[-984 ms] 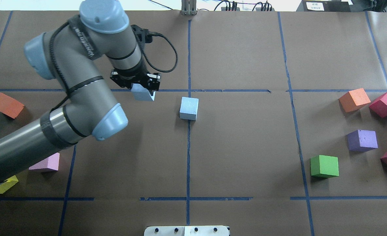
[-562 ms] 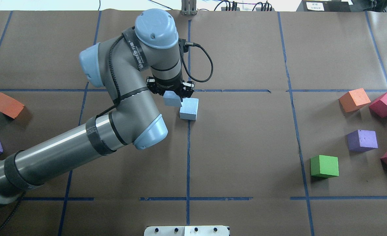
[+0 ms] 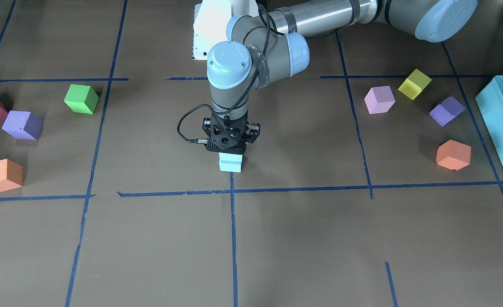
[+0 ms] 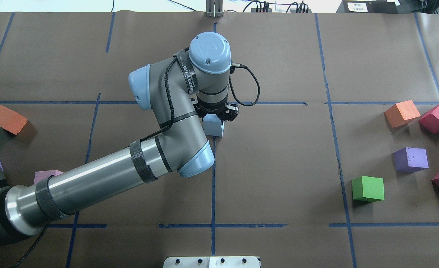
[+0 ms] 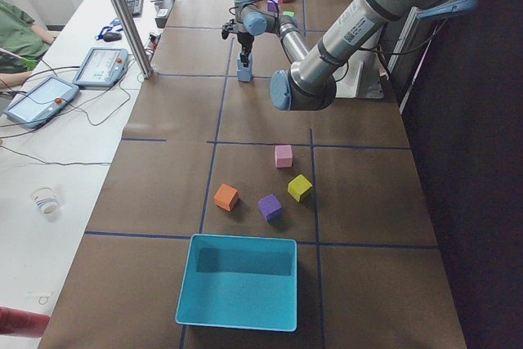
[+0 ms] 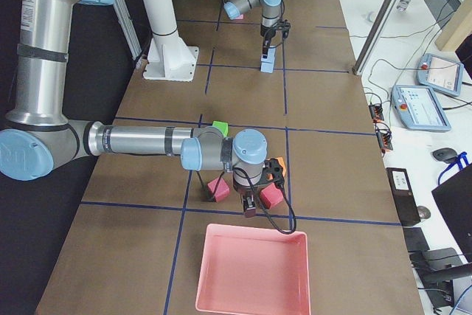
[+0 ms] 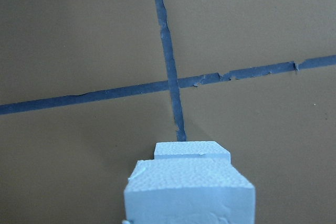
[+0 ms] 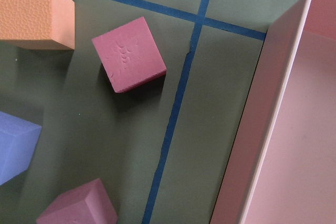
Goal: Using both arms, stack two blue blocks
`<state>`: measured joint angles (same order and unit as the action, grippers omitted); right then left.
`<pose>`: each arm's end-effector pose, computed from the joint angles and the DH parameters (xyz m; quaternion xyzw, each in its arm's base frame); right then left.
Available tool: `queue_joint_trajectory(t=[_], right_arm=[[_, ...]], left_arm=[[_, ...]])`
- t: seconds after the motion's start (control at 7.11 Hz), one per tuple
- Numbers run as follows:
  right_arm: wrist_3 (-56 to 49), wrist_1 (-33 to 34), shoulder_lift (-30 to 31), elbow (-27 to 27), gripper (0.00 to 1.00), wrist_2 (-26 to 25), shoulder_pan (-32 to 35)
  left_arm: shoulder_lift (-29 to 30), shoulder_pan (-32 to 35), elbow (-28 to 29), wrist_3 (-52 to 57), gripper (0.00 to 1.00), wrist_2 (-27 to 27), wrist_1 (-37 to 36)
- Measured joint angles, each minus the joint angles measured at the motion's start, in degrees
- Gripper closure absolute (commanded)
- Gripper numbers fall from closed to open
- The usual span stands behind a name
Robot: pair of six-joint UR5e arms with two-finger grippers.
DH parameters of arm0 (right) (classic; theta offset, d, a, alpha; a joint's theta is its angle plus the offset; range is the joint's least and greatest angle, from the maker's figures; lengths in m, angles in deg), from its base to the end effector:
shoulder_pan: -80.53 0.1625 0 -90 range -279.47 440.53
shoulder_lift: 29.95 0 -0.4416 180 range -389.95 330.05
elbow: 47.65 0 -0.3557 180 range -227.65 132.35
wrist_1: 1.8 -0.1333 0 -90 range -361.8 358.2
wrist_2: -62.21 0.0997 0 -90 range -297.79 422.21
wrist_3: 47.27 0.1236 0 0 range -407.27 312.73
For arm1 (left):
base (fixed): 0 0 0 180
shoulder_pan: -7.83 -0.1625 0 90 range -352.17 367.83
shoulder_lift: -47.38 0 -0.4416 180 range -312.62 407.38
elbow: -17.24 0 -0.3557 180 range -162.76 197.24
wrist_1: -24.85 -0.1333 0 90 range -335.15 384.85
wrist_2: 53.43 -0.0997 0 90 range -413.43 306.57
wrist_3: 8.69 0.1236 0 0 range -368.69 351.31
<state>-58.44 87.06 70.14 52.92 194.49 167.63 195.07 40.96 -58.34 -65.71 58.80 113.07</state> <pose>0.0308 -0.3826 0.6829 0.0392 -0.3587 -0.1193 0.9250 0.6082 -0.5002 0.1744 0.0385 0.3896 0.0671 0.9177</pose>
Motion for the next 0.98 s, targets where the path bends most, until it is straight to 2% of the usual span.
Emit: queue_joint_trajectory(t=[0.14, 0.28, 0.7, 0.98], right_arm=[[0.0, 0.0, 0.0, 0.0, 0.00, 0.0, 0.0], [0.0, 0.0, -0.1, 0.0, 0.00, 0.0, 0.0], [0.0, 0.0, -0.1, 0.0, 0.00, 0.0, 0.0], [0.0, 0.0, -0.1, 0.0, 0.00, 0.0, 0.0]], left_arm=[[0.0, -0.1, 0.2, 0.0, 0.10, 0.0, 0.0], [0.0, -0.1, 0.4, 0.0, 0.00, 0.0, 0.0], [0.1, 0.7, -0.1, -1.8, 0.00, 0.2, 2.0], [-0.4, 4.2, -2.1, -1.8, 0.00, 3.6, 1.8]])
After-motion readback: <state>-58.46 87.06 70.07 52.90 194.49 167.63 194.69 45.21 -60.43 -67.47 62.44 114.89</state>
